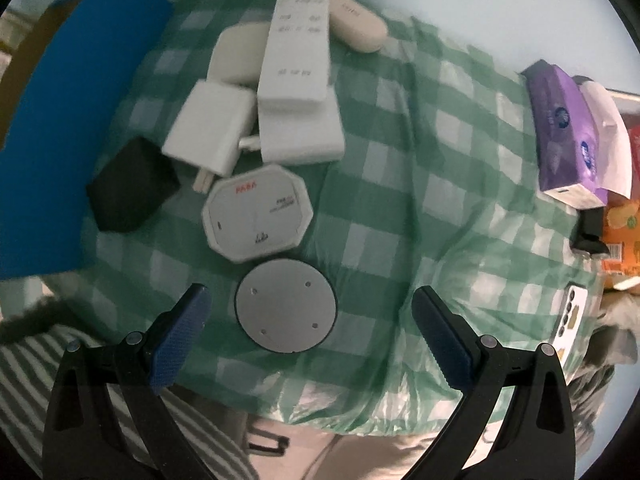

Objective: Flip cup upside down
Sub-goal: 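Clamp the box wall with the left tool while the right tool grasps the grey round disc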

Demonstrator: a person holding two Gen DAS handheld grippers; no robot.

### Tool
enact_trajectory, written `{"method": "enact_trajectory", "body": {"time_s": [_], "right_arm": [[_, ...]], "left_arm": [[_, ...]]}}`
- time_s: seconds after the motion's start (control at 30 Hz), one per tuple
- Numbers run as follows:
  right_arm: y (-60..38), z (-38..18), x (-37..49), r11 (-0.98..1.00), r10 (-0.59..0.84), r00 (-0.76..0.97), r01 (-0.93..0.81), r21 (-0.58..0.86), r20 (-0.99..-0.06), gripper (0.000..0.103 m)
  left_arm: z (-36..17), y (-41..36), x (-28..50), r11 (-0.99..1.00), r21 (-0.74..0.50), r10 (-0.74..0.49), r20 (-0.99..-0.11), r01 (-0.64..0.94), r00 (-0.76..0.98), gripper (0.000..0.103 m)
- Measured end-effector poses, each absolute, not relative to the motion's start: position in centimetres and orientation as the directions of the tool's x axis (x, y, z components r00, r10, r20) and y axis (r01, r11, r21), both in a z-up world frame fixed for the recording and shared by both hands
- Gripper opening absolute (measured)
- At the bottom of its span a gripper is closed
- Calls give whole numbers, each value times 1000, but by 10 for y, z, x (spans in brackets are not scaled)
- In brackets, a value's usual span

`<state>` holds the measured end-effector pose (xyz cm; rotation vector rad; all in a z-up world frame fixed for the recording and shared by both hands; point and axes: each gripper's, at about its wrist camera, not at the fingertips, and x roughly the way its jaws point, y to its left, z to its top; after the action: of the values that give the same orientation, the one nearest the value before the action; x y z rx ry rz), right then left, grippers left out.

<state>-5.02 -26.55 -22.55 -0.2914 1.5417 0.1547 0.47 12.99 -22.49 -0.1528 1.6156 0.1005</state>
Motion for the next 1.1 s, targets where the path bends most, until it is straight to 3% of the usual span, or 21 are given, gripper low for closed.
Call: {"method": "enact_trajectory", "body": {"time_s": [0.53, 0.73, 1.1], "right_arm": [[-251, -276, -44, 950, -86, -46, -304, -68, -995, 79], [-233, -282, -36, 944, -86, -38, -323, -69, -996, 62], [-246, -254, -35, 955, -47, -57, -294, -28, -997, 61]], "left_arm": [[-224, 129, 3, 990, -32, -39, -998, -138, -48, 6], [-223, 127, 4, 990, -33, -39, -998, -134, -44, 6], [-222, 124, 4, 991, -36, -42, -998, -127, -43, 6]]}}
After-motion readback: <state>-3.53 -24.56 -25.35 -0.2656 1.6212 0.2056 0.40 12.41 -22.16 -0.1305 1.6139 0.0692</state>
